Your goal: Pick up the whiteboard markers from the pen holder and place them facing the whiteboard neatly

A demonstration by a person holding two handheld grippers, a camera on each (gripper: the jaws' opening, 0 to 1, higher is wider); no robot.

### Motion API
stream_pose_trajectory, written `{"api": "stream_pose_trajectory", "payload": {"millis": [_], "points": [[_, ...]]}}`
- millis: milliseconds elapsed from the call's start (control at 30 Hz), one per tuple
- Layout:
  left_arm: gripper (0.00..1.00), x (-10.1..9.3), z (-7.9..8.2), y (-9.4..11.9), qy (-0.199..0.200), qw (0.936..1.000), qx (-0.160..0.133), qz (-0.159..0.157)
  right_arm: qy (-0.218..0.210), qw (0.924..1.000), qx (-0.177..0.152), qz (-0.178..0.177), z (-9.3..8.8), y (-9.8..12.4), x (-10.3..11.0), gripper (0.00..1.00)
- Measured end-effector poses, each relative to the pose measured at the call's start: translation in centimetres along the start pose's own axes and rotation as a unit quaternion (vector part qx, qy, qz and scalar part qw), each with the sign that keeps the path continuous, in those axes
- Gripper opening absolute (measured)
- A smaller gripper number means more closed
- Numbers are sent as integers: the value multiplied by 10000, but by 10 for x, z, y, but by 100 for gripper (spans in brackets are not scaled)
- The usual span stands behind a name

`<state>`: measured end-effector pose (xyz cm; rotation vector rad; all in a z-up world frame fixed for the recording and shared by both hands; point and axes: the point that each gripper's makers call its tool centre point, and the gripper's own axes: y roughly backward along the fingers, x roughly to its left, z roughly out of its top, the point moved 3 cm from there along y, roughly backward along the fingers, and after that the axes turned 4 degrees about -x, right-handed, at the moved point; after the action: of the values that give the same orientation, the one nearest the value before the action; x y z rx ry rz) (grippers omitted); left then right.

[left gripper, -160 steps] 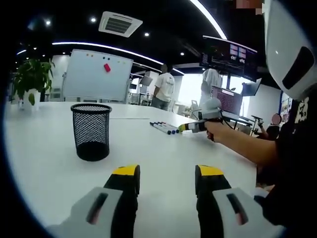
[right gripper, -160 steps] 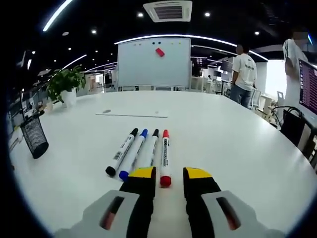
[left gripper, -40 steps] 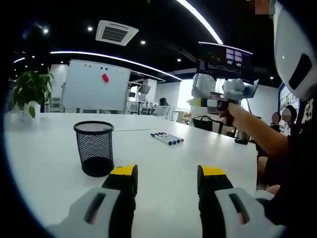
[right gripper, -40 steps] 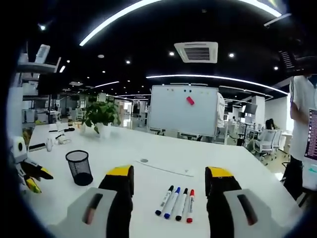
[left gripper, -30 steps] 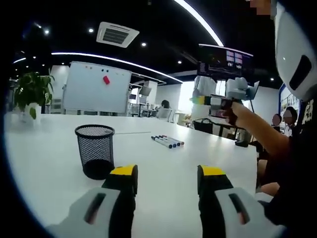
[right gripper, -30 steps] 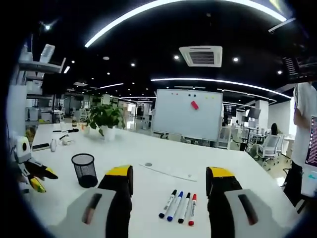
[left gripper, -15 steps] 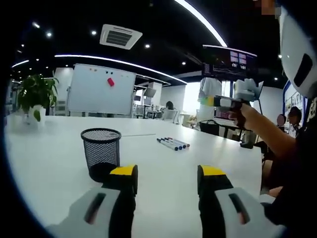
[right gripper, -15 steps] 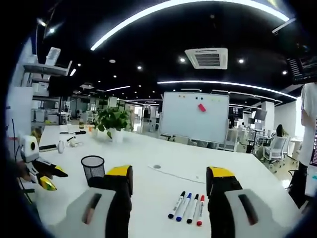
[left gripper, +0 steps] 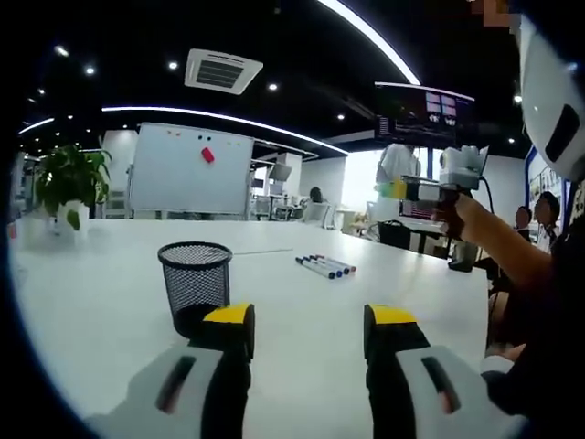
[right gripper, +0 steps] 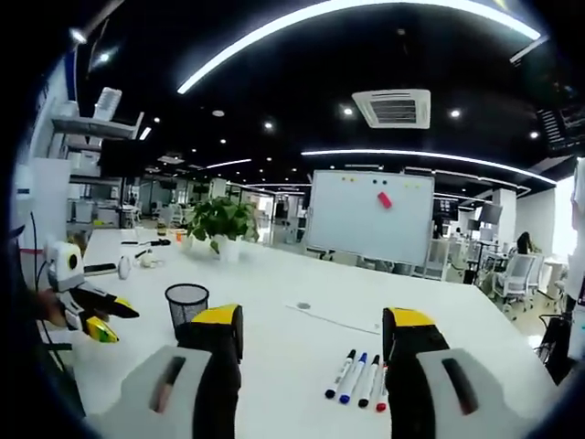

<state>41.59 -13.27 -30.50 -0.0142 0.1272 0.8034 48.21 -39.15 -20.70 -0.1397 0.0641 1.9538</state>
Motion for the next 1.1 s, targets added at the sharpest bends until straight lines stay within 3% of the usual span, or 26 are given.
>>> {"api": "stream_pose_trajectory", "payload": {"millis": [267, 433, 1100], "points": [[49, -3, -2, -3, -11, 10000, 49, -40, -30, 10000, 76, -11, -5, 9, 2, 69], [49, -4, -2, -6, -42, 9999, 70, -79, -21, 9997, 241, -32, -21, 14, 2, 69], [48, -3, 0, -7, -61, 9999, 37, -78, -213, 9995, 214, 65, -40, 25, 15, 70]]}}
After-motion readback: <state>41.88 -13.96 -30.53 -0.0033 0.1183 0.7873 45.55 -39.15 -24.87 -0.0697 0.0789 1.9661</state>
